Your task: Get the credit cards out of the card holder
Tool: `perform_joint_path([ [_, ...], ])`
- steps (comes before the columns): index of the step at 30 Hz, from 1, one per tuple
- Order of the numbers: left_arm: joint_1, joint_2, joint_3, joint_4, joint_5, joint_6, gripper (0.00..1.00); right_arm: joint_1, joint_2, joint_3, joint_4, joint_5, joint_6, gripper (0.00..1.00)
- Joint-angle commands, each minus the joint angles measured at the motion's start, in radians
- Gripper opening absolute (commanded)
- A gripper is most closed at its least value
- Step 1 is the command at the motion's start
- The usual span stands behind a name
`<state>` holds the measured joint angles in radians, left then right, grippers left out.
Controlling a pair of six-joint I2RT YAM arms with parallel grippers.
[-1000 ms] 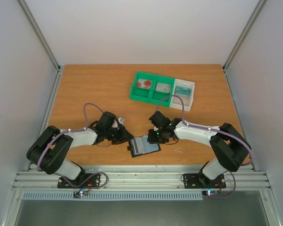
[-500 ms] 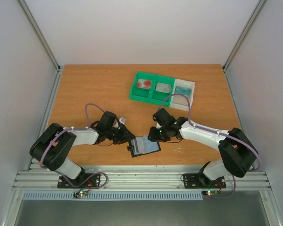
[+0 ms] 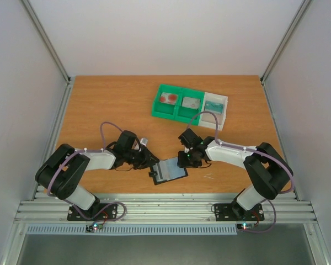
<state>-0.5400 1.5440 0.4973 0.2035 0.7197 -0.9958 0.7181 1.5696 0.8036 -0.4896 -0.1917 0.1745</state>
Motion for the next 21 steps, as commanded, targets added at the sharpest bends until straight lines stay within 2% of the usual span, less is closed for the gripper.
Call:
perform_joint_path([
  [1, -0.010, 0.001, 0.001, 0.075, 0.025, -0.015, 0.18, -0.002, 0.013, -0.017, 0.031, -0.028, 0.002, 0.36],
  [13, -0.058, 0.007, 0.019, 0.126, 0.038, -0.071, 0.24, 0.023, -0.038, -0.083, 0.108, -0.137, 0.099, 0.29],
  [21, -0.080, 0.013, 0.043, 0.122, 0.037, -0.077, 0.25, 0.028, -0.073, -0.085, 0.071, -0.109, 0.094, 0.29],
])
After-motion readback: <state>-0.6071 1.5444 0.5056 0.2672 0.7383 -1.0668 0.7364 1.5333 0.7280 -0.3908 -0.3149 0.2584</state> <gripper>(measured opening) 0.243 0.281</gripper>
